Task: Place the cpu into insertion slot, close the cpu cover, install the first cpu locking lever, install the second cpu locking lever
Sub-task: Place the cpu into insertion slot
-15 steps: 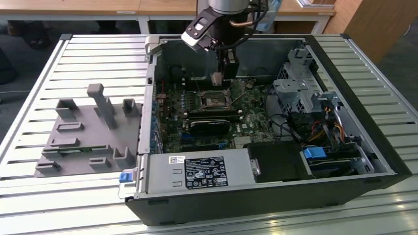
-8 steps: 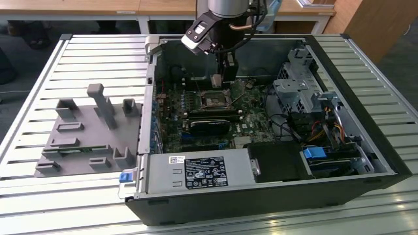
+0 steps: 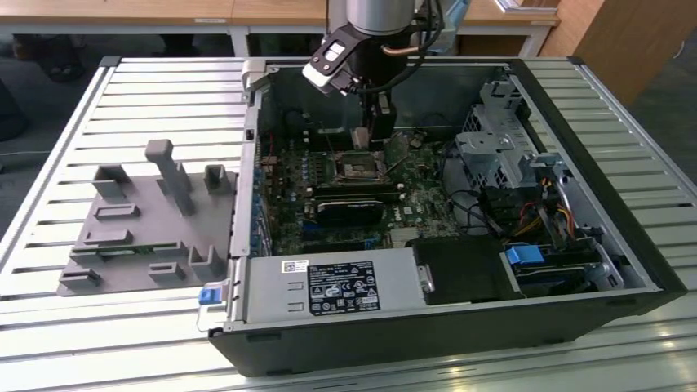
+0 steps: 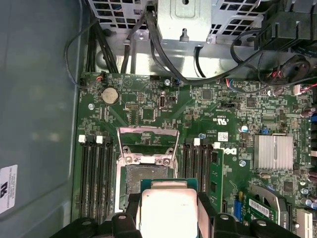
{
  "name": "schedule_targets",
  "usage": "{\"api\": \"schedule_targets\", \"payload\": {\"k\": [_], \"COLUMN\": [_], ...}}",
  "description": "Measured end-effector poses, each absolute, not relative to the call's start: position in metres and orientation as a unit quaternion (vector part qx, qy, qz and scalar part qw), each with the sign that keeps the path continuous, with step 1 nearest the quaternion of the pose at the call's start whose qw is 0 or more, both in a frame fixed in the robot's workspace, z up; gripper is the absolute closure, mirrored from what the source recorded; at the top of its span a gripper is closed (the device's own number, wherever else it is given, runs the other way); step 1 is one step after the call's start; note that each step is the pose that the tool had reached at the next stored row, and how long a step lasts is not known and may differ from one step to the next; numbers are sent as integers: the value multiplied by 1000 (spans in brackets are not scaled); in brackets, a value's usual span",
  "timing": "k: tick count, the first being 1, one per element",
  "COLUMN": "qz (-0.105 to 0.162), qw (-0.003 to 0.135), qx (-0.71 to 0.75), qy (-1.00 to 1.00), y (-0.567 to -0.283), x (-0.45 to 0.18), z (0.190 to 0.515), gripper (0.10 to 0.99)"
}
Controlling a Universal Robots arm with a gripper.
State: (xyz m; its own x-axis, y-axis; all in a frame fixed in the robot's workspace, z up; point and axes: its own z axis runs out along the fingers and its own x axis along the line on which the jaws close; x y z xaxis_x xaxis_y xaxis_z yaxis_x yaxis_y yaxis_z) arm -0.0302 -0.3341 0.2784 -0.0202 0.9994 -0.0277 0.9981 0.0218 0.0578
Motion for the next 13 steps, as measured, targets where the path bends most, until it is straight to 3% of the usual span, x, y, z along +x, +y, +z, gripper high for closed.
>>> {"api": "schedule_targets", "payload": {"k": [13], "qz": [11], "qw": [30], "qx": [699], "qy": [714], "y": [-334], "x": [-31], "z": [261], "gripper": [549]}}
